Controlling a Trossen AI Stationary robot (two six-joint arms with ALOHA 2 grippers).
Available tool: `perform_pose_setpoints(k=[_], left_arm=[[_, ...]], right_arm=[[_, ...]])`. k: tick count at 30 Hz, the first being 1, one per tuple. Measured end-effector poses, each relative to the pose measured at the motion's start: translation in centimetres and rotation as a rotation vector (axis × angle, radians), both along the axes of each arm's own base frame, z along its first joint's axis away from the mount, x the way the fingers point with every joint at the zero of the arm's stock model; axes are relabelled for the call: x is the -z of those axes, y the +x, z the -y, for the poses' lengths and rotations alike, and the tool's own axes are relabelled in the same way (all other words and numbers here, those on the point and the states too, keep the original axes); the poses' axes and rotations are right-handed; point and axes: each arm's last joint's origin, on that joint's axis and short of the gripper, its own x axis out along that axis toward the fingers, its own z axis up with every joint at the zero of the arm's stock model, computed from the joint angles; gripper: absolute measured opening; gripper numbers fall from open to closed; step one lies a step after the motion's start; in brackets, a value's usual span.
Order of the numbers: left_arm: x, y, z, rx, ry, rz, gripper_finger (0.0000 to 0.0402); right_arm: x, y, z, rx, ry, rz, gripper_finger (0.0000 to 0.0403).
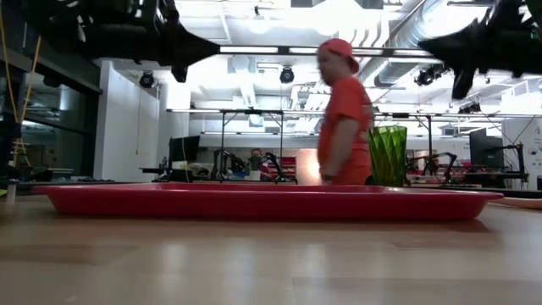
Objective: Pick and place plate/cup/fork/spoon on tray
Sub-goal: Put the green cup on the red serving tray
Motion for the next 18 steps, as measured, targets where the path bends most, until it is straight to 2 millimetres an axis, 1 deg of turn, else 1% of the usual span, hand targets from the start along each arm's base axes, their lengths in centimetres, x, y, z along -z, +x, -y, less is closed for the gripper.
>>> perform_pose_setpoints(k=[1,3,5,6,9,12,15,18], left_arm=[[-0.1,0.0,0.1,0.005,0.003,0.007,0.0],[-0.2,-0.1,0.4,0.014,0.005,0.012,0.0],[-0.3,0.0,0.5,0.02,0.005,0.013,0.0],[-0.2,0.0,0.5,0.019,0.005,0.011,0.0],[-0.2,0.0,0.5,-0.005,0.004,0.011,0.0],[-0.2,0.0,0.4,-0.03,-0.003,0.013,0.0],[-0.4,0.0,0.4,-0.03,0.001,0.025,0.0],[-0.5,0.0,0.4,-0.029,-0.005,0.041,0.0]], right_arm=[[-0.6,-0.2,0.0,0.026,-0.022,0.053,0.0],[-2.2,-0.3,0.1,0.06,-0.078,0.053,0.0003],[-4.4,-0.3,0.4,0.11,-0.112,-0.008,0.0016],[-5.7,-0.2,0.5,0.145,-0.117,-0.069,0.0027],[-8.3,1.1,1.5,0.26,-0.109,-0.39,0.0078],[-10.9,3.2,3.1,0.369,-0.085,-0.704,0.0141],[-12.2,5.8,5.6,0.444,-0.018,-0.996,0.02],[-12.8,8.1,8.6,0.443,0.042,-1.278,0.0242]])
